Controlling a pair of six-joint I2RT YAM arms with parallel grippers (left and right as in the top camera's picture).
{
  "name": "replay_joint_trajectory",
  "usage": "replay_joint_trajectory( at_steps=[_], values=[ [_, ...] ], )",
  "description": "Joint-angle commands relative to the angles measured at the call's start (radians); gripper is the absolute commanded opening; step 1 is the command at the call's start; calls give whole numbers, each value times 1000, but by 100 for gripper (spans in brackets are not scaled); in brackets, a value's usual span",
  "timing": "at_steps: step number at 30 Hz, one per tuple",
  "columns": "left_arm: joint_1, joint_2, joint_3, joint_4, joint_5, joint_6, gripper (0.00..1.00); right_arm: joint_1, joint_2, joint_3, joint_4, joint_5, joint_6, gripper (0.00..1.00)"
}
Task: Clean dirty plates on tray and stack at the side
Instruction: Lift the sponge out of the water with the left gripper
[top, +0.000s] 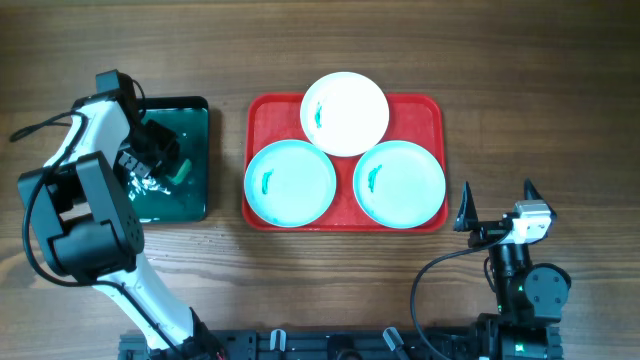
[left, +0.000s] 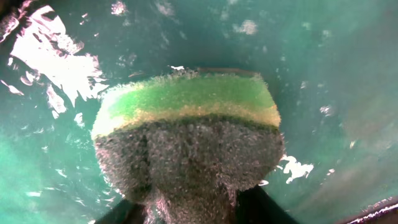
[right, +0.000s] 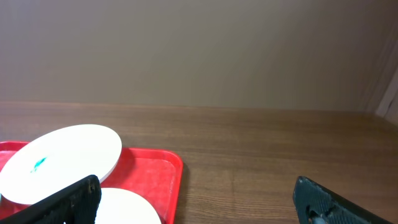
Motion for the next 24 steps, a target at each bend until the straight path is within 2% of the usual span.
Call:
replay_joint_trajectory(
  at_steps=[1,2,8,16,21,24],
  values=[
    [6,21,-16,4,27,3,11,2,-5,-1,3,6,7,100],
    [9,20,-12,3,27,3,4,2,-5,-1,3,6,7,100],
    [35,-27,90,-108,27,4,4,2,-5,-1,3,6,7,100],
    [36,-319,144,-117,2,3,4,2,-5,-1,3,6,7,100],
    [5,-217,5,48,-39,4,4,2,-5,-1,3,6,8,100],
    [19,-169,-3,37,-56,59,4,2,-5,-1,3,6,7,100]
  ],
)
